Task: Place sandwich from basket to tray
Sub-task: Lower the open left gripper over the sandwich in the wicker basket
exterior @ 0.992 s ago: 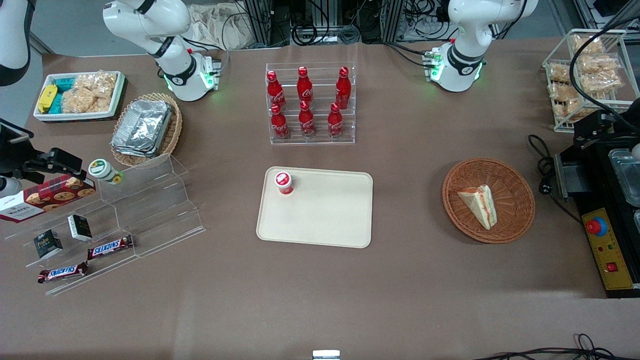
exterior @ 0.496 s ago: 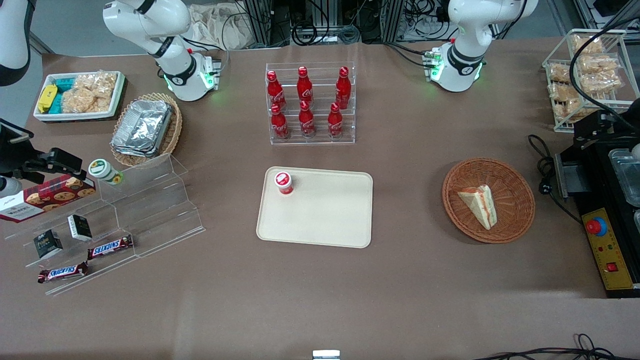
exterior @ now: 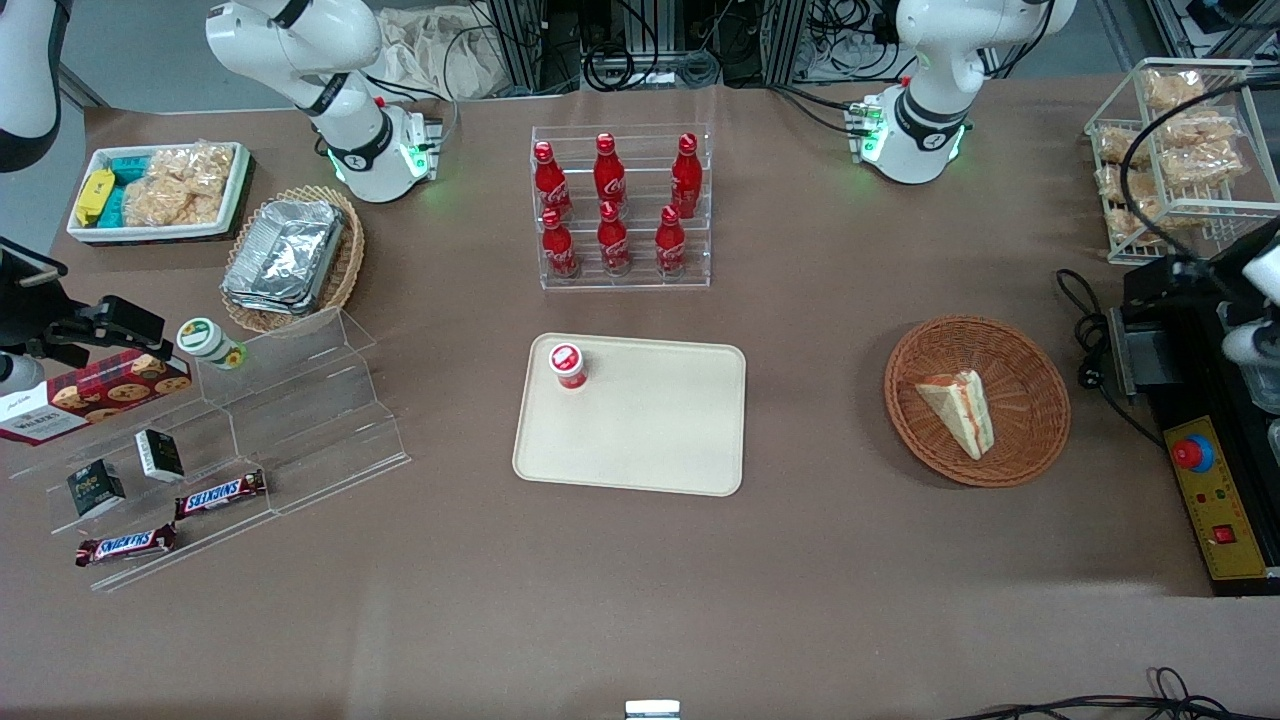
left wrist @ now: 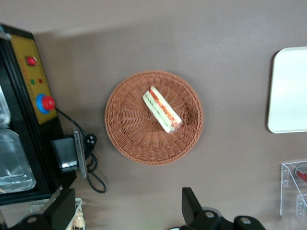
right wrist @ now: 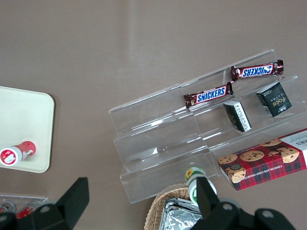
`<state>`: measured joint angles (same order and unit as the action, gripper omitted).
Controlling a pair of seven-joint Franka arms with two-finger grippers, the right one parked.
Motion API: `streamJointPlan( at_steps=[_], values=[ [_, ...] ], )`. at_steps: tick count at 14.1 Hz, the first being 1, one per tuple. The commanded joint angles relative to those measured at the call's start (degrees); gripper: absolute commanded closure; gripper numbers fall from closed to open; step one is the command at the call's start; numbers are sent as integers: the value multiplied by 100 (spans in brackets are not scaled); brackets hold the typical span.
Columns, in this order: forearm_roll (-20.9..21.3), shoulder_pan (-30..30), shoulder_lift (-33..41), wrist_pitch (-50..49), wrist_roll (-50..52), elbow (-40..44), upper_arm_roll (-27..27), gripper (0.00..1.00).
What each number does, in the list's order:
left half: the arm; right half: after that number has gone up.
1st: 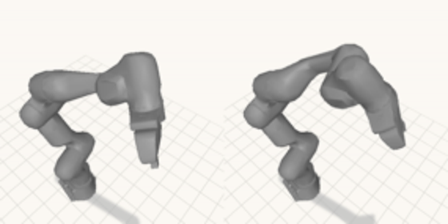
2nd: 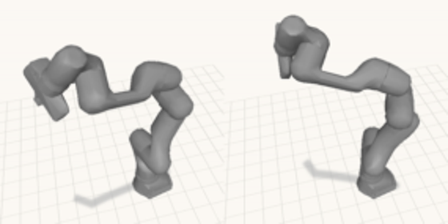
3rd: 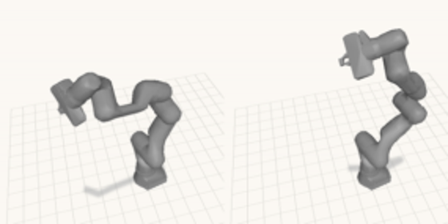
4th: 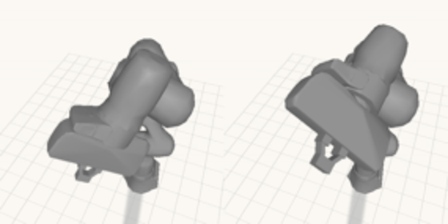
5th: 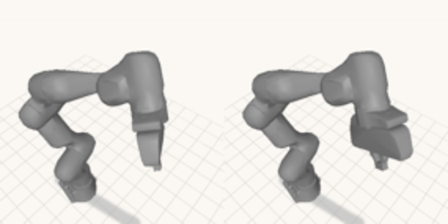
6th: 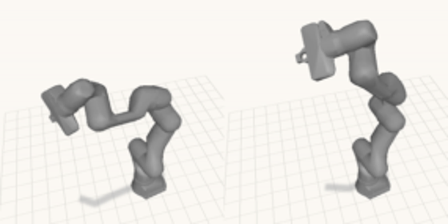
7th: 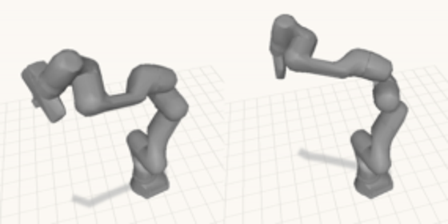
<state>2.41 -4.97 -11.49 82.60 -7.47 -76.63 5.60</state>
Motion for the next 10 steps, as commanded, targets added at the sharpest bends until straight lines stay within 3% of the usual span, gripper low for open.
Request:
streamJointPlan(
  at_steps=[1,4,10],
  values=[
    [-117,-57,-282,307,455,-255,3,0],
    [-319,-57,-590,879,1288,-746,-15,0],
    [-320,-13,-732,2539,3373,-2433,-6,0]
  ],
)
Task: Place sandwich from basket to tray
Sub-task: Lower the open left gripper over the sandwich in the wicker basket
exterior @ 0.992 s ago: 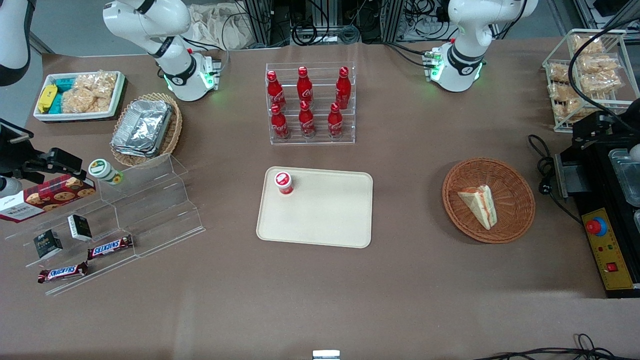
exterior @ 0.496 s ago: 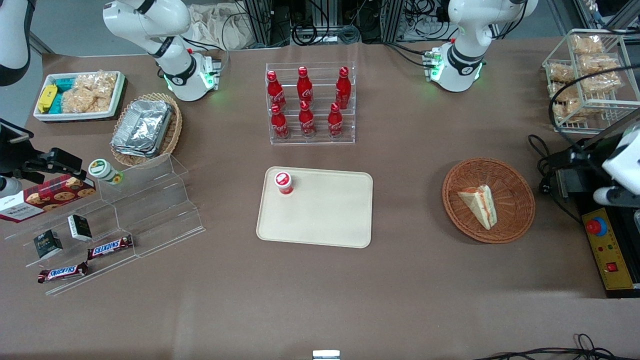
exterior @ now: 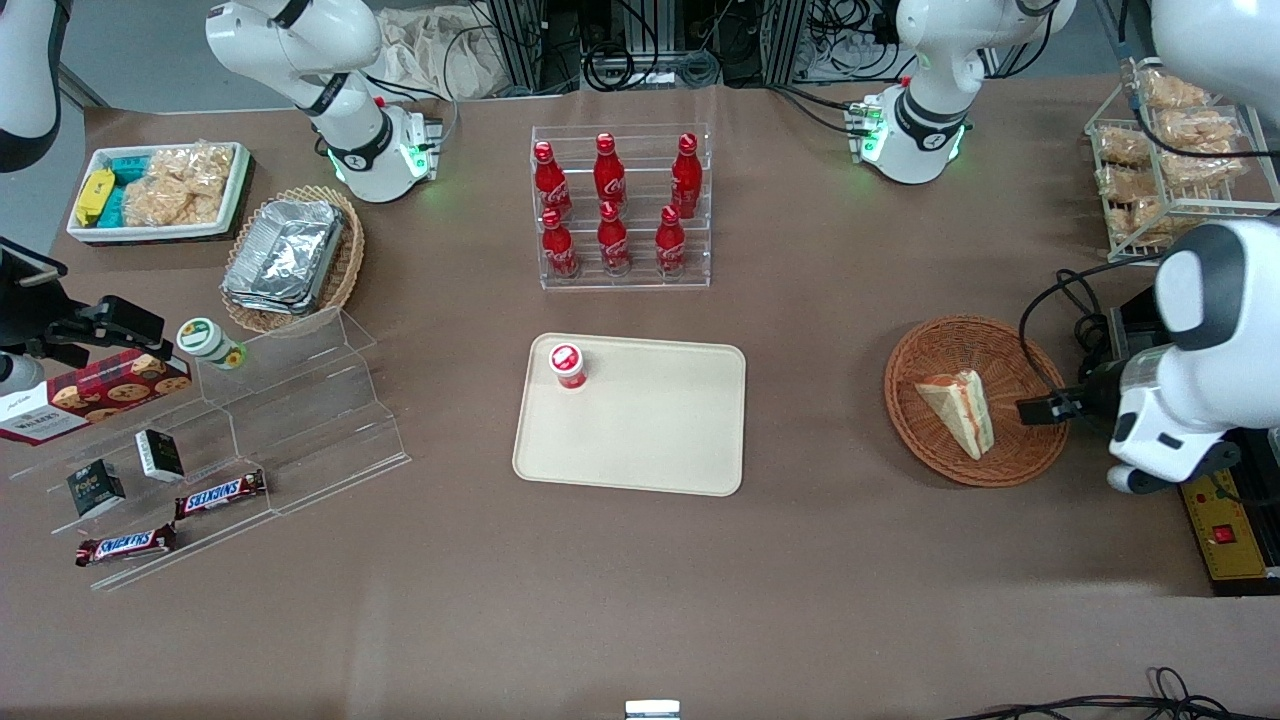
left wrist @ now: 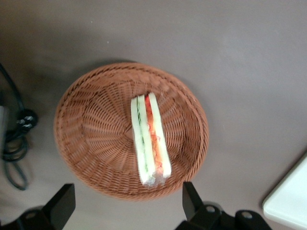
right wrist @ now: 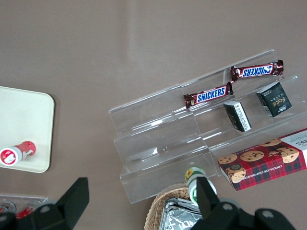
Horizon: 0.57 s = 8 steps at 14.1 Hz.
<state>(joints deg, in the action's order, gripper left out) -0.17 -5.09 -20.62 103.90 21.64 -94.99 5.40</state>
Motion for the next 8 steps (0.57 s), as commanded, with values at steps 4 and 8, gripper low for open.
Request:
streamJointPlan(
  at_steps=[4,8],
  values=[
    [-71,8,181,1297,534,-1363,23,0],
    [-88,-1,164,2018,534,-1900,23,0]
  ],
)
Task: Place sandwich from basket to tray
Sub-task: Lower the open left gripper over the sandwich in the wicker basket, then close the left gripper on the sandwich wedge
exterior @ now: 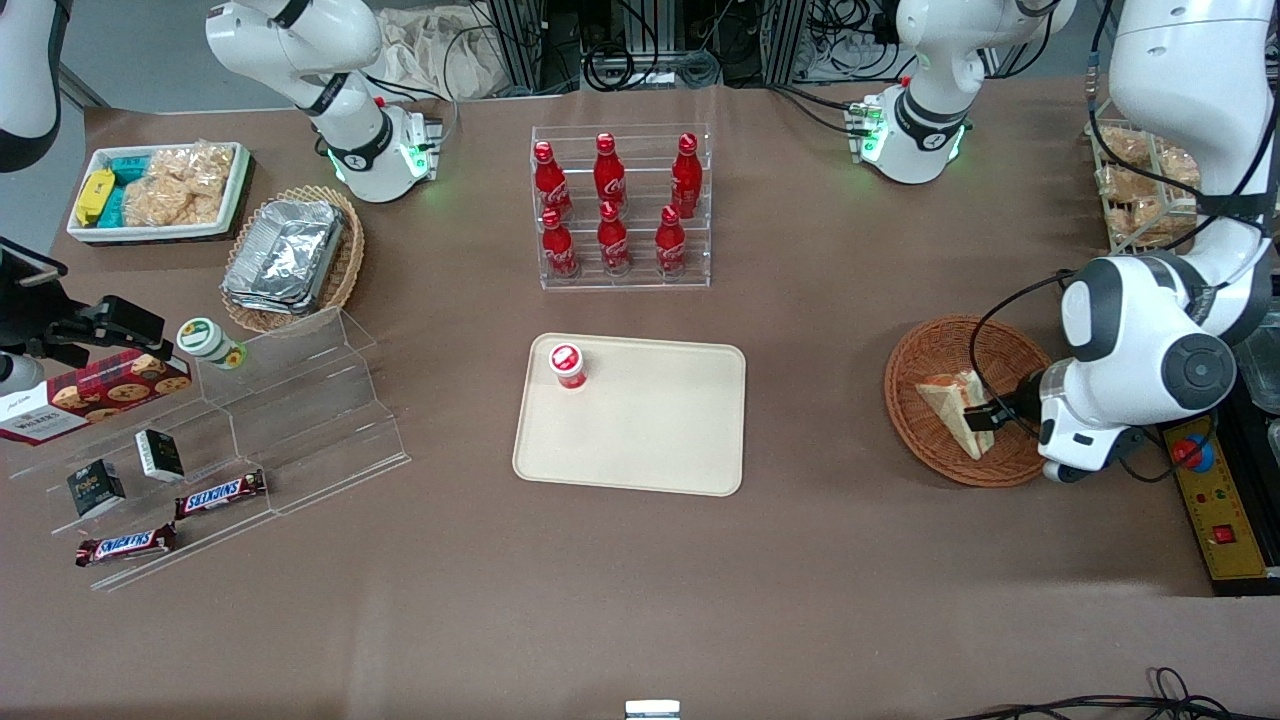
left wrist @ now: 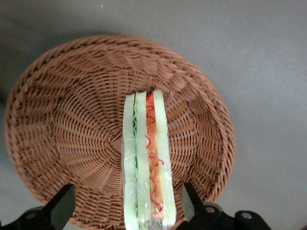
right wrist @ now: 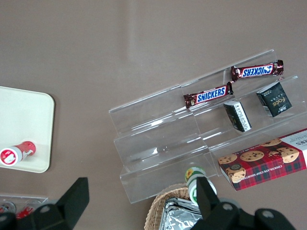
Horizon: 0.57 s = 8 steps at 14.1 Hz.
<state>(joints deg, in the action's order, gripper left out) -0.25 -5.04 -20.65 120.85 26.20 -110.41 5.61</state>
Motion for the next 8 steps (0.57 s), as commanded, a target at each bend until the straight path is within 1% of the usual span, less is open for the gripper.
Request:
streamJointPlan(
  at_steps=[1,6,8],
  values=[
    [-124,-6,123,490,79,-446,2,0],
    [-142,-23,-70,799,87,-517,2,0],
    [-142,-23,-71,1184,79,-779,2,0]
  ],
)
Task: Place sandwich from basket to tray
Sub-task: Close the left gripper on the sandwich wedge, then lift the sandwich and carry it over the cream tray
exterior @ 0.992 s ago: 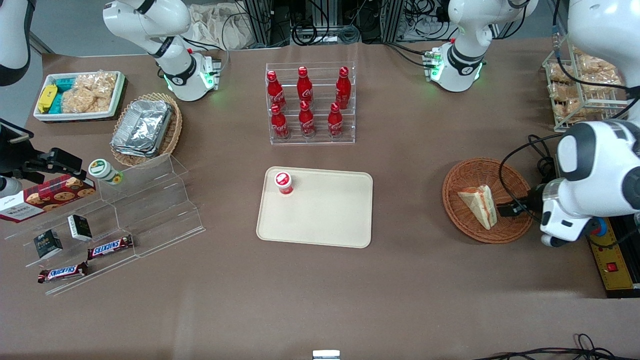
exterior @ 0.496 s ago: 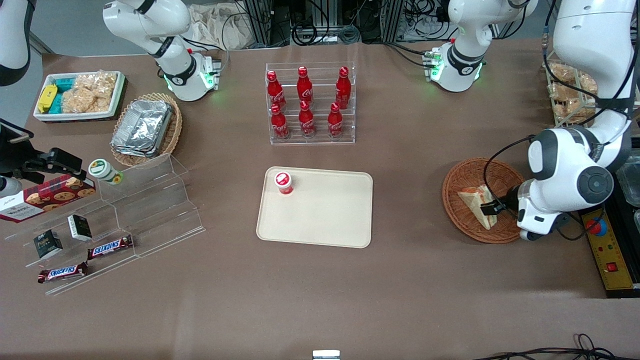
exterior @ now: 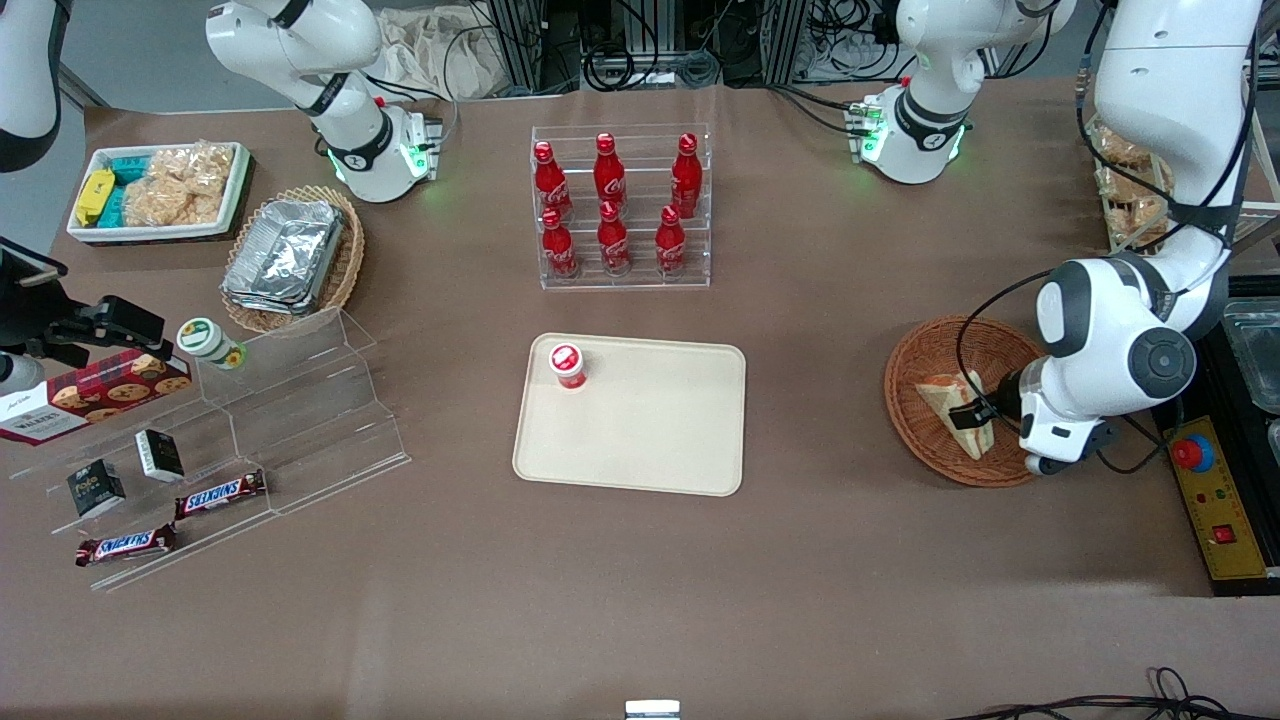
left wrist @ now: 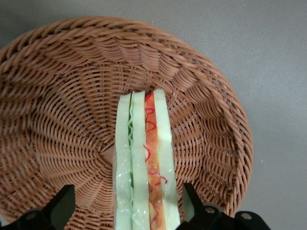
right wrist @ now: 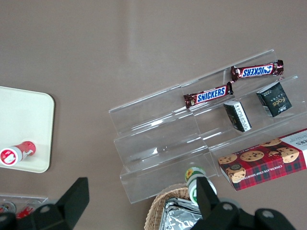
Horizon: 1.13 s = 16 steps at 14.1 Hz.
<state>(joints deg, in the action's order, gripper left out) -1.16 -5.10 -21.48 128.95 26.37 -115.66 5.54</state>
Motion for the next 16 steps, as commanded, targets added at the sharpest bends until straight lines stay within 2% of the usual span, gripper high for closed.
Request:
streamJointPlan(
  at_steps=[1,2,6,8,9,12,16],
  values=[
    [-51,-18,3,612,70,-403,9,1],
    [-51,-9,3,814,61,-509,9,8],
    [-33,18,21,755,18,-432,9,69],
    [19,18,82,528,-61,-283,9,88],
    [46,18,135,248,-62,-134,17,92],
    [55,88,476,-1094,-149,726,218,92],
    [2,88,812,-3361,-62,2560,807,92]
  ],
)
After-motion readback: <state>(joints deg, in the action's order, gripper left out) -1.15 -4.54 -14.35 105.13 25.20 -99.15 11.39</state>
